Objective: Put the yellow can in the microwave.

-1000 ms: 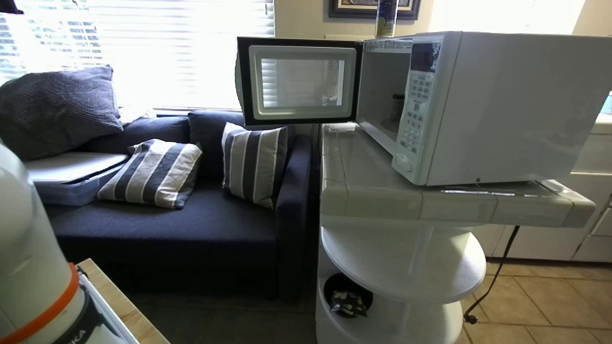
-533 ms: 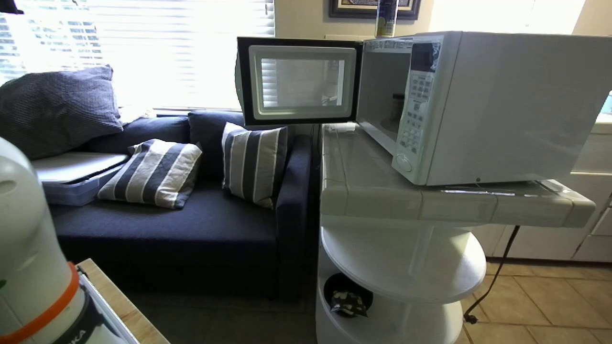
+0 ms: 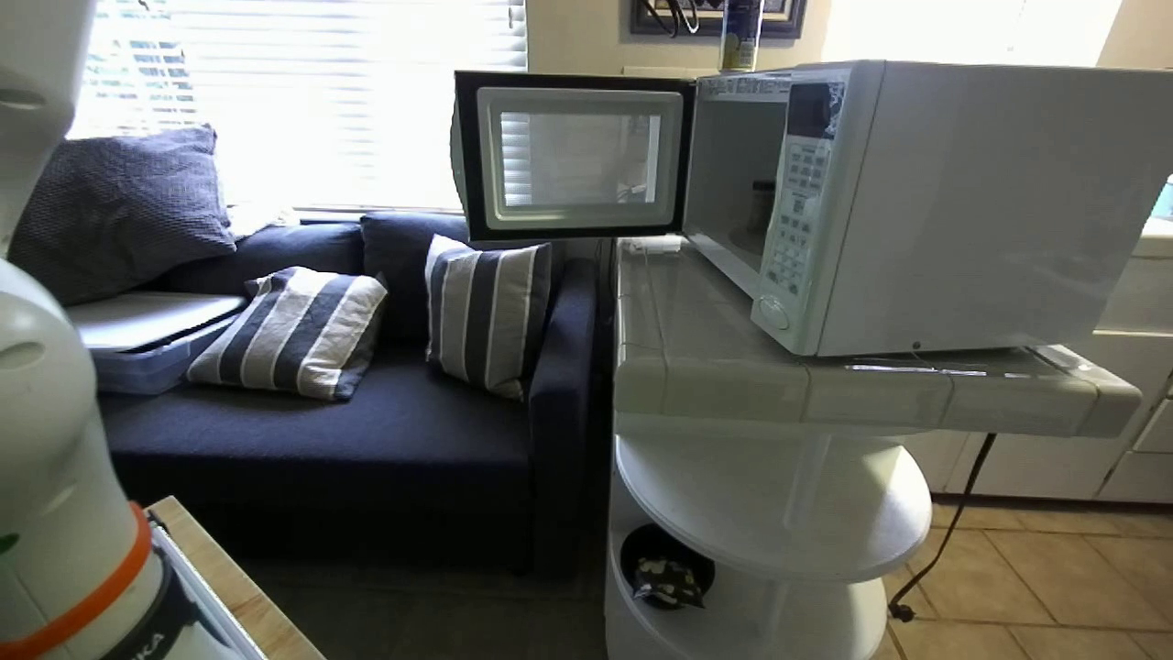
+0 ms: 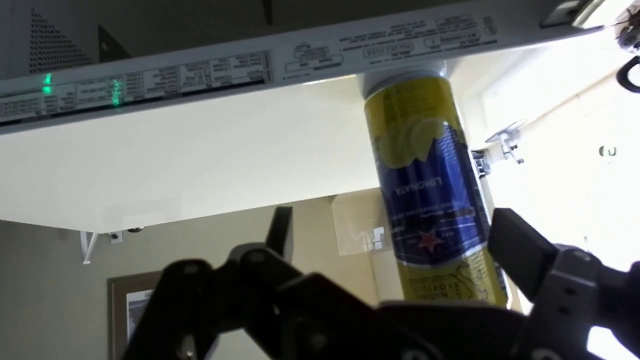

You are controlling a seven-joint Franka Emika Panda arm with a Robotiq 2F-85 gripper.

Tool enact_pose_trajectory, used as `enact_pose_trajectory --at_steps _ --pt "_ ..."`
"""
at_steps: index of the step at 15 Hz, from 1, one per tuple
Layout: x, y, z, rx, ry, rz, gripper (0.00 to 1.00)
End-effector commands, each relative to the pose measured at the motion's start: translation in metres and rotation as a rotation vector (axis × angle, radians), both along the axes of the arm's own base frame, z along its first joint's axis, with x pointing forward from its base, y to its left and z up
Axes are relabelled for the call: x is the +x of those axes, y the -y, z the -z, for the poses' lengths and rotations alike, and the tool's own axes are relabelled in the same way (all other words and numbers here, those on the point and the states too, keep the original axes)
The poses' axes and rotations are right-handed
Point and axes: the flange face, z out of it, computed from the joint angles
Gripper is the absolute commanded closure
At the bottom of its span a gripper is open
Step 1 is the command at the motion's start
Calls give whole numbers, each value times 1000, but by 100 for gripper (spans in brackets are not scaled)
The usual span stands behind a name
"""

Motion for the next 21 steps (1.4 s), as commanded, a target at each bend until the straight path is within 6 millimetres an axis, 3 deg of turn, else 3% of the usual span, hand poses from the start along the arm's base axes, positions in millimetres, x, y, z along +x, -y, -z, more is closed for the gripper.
enact_pose_trajectory --at_steps 1,7,14,16,19,21 --pt "22 2 3 -51 59 5 0" --pt "47 13 20 -161 100 -67 0" --pt "63 16 36 -288 117 -124 0" --pt "65 19 38 -293 113 -118 26" --pt "65 20 37 -294 107 -90 51" --pt "63 19 35 -287 101 -48 62"
